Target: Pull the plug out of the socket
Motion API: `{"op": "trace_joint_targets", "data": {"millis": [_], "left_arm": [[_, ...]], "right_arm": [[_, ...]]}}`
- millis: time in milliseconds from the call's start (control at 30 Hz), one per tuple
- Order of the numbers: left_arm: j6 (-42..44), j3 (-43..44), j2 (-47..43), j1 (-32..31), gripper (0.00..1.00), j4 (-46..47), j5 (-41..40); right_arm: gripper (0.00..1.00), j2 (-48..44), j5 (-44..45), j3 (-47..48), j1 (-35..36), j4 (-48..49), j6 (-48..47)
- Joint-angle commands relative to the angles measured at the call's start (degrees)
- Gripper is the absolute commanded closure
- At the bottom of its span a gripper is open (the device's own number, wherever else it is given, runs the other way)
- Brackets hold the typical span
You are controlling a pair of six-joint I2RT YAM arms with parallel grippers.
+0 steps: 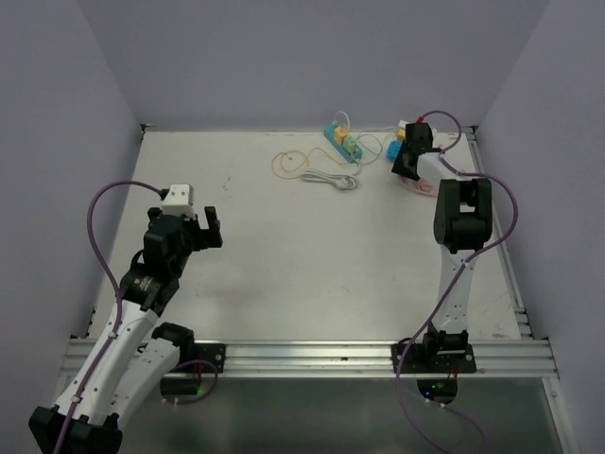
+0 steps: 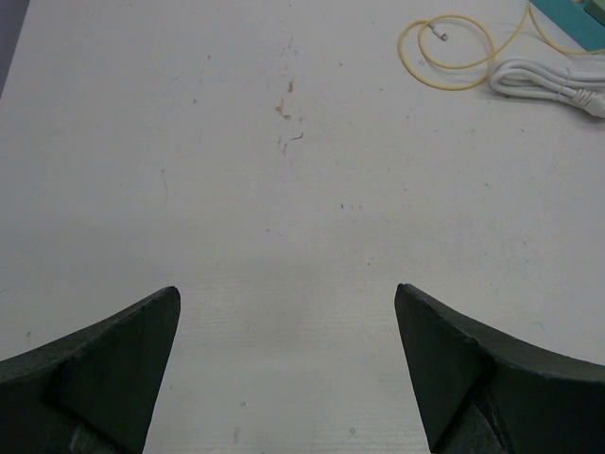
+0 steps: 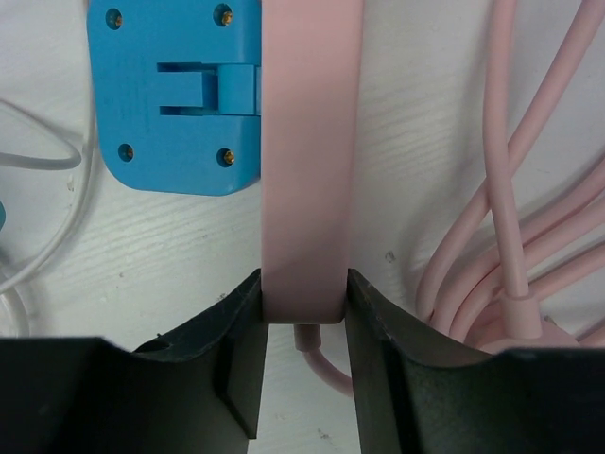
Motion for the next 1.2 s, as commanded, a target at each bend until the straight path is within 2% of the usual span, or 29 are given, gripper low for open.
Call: {"op": "trace_joint_targets", "data": {"millis": [0, 33, 67, 100, 167, 200, 267, 433, 733, 933, 1067, 1167], "left_arm": [[-0.3, 1.2, -0.6, -0.3, 0.00, 2.8, -0.1], [-0.2, 1.2, -0.6, -0.3, 0.00, 2.9, -0.2], [-0.3, 1.2, -0.6, -0.3, 0.00, 2.9, -0.2], [-0.3, 1.2, -0.6, -0.3, 0.00, 2.9, -0.1], [-0.4, 1.2, -0.7, -0.3, 0.00, 2.9, 0.0], [-0.4, 1.2, -0.8, -0.3, 0.00, 2.9, 0.2], [-0.3, 1.2, -0.9, -0.3, 0.00, 3.0, 0.5], [-0.6, 0.9, -1.6, -0.3, 0.00, 3.3, 0.6], [-1.7, 0.1, -2.0, -0.3, 0.01, 3.5, 3.1], [-2.6, -0.1, -0.6, -0.3, 0.00, 2.8, 5.0], [-3.9, 0.5, 1.4, -0.3, 0.00, 1.8, 8.6], [-6.4, 1.1, 2.7, -0.3, 0.00, 0.6, 11.0]], "right_arm": [[0.63, -1.1, -0.6, -0.9, -0.5, 1.3, -2.0], [0.69, -1.3, -1.1, -1.6, -0.5, 2.0, -2.6], [0.69, -1.5, -1.1, -2.0, -0.5, 2.2, -2.8], [0.77, -1.6, -1.3, -2.4, -0.5, 2.2, -3.1], [0.86, -2.6, -2.7, -4.2, -0.6, 2.9, -3.8], [0.95, -3.2, -3.6, -5.1, -0.6, 3.1, -4.1], [1.00, -6.0, -5.9, -8.2, -0.5, 3.3, -3.8], [1.00, -16.1, -8.2, -20.2, 0.9, 5.1, -2.7], [1.00, -41.0, -7.3, -42.8, 6.2, 3.7, -1.1], [1.00, -57.2, -9.9, -53.3, 9.8, 0.1, 2.6], [1.00, -63.4, -14.9, -59.0, 11.8, 0.0, 4.3], [1.00, -65.9, -17.8, -62.9, 17.2, 1.6, 4.4]]}}
